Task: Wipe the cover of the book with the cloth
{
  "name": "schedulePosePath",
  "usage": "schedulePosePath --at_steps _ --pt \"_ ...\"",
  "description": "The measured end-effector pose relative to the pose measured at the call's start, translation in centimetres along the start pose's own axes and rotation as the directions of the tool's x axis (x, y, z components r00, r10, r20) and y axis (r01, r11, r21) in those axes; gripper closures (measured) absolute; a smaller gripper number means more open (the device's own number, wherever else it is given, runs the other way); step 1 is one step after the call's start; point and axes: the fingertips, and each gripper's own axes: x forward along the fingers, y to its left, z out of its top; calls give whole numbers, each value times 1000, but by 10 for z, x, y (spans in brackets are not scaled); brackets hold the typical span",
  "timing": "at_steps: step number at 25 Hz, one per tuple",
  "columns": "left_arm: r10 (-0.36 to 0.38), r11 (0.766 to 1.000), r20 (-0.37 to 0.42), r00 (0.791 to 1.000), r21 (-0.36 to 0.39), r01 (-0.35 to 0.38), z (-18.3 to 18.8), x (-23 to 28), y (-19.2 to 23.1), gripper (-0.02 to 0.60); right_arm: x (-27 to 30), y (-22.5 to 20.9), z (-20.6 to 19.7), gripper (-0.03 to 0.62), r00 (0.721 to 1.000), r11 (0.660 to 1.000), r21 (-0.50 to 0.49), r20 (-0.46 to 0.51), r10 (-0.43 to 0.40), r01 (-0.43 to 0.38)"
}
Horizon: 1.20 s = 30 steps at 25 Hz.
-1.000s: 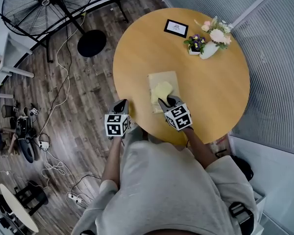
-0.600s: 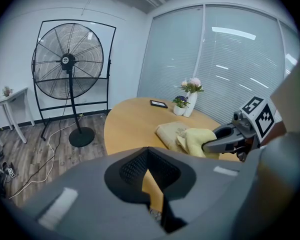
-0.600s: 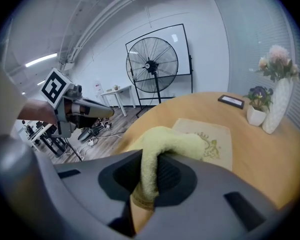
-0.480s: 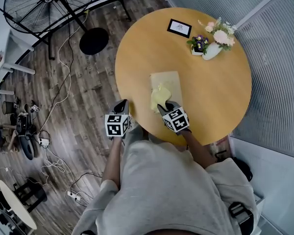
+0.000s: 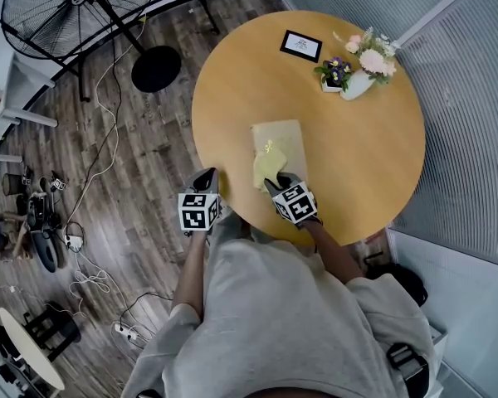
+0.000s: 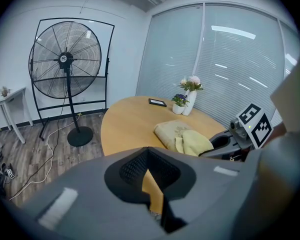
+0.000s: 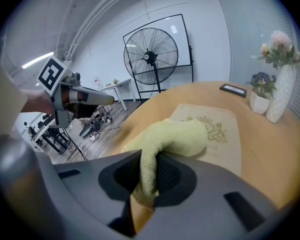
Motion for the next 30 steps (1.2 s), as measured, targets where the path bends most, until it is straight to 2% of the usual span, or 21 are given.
schedulePosePath --at_steps 16,30 --pt "-16 1000 -13 1000 8 16 4 10 -4 575 -1 -4 1 534 1000 1000 22 2 14 -14" --pt "-34 999 -16 999 26 34 7 20 -17 575 -13 -25 -9 534 1000 999 40 4 -13 12"
